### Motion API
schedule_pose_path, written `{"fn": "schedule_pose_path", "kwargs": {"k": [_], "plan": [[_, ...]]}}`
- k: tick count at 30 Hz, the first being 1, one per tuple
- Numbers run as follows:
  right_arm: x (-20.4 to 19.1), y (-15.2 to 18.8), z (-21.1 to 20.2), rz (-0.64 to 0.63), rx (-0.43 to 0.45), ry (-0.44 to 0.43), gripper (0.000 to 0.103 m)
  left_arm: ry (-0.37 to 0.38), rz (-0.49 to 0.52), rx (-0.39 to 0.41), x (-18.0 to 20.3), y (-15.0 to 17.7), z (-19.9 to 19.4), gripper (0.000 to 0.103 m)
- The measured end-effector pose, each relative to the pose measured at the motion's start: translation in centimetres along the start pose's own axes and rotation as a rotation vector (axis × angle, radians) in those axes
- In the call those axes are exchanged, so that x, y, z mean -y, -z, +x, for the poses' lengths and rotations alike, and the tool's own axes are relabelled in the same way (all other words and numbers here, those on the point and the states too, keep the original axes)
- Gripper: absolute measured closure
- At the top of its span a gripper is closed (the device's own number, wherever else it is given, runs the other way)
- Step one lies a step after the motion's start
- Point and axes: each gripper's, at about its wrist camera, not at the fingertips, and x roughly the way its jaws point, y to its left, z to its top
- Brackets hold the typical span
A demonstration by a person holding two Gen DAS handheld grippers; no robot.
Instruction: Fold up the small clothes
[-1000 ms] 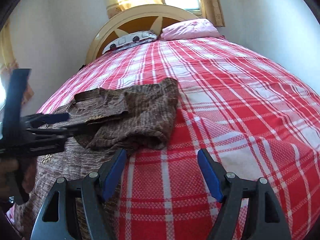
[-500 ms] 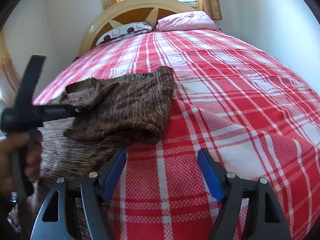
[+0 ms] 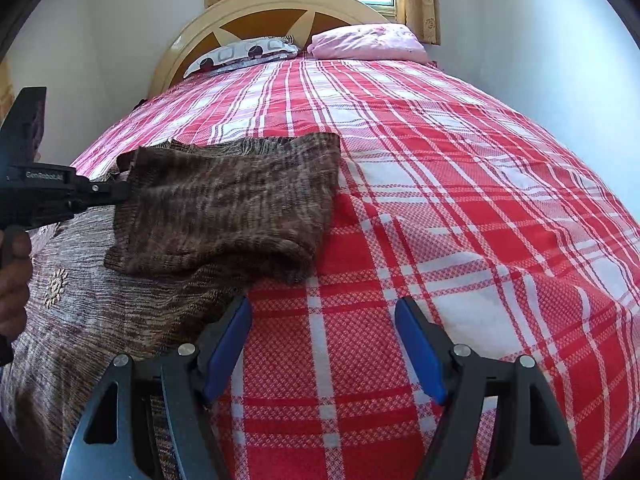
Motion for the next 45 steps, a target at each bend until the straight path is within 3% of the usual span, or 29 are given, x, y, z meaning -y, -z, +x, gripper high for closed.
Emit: {"fn": "schedule_pose_path", "kwargs": {"k": [5,13,18,21,22,25,27,30,34,37,39,40,41,45], "plan": [[-0.1,0.0,0.0,-0.003,-0.001,0.003,0.029,0.004,-0.063,-0.011,-2.2,-0.4,-0.7,0.100],[-0.4,0.1,0.2,-0.017,-0.008,0.016,0.028,-0.034,-0.082,-0.026,-4.4,-0.9,-1.5,0.100],[-0.5,0.1,0.2,-0.020,-0.011,0.018,0.027,-0.032,-0.069,0.015,-4.5,-1.3,-3.2,0.101],[-0.6,0.1,0.3,-0.023,-0.015,0.020,0.026,-0.088,0.014,0.092,-3.8,-1.4,-4.5,0.101],[-0.6,0.1,0.4,-0.024,-0.016,0.020,0.026,-0.140,0.047,0.094,-3.8,-1.3,-4.2,0.101],[-0.7,0.1,0.4,-0.028,-0.019,0.024,0.026,-0.234,0.038,0.024,-5.9,-0.7,-1.4,0.101],[-0.8,0.1,0.5,-0.031,-0.020,0.026,0.026,-0.223,-0.017,-0.022,-7.5,-0.4,0.1,0.101],[-0.8,0.1,0.5,-0.030,-0.021,0.023,0.026,-0.147,-0.059,0.029,-8.0,-0.3,-0.2,0.100],[-0.9,0.1,0.5,-0.031,-0.022,0.024,0.025,-0.043,-0.072,0.036,-6.7,-0.6,-0.3,0.089],[-0.8,0.2,0.5,-0.031,-0.023,0.023,0.025,-0.022,-0.048,0.044,-5.0,-0.3,0.3,0.057],[-0.9,0.2,0.5,-0.031,-0.024,0.022,0.025,-0.010,-0.036,0.001,-4.0,0.1,1.5,0.061],[-0.9,0.2,0.5,-0.031,-0.023,0.022,0.025,-0.001,-0.029,-0.019,-3.8,0.3,2.0,0.083],[-0.8,0.2,0.4,-0.029,-0.022,0.020,0.025,0.002,-0.016,-0.038,-3.4,0.6,2.5,0.093],[-0.8,0.2,0.5,-0.027,-0.021,0.017,0.024,-0.015,0.021,-0.013,-2.7,0.8,1.7,0.094]]}}
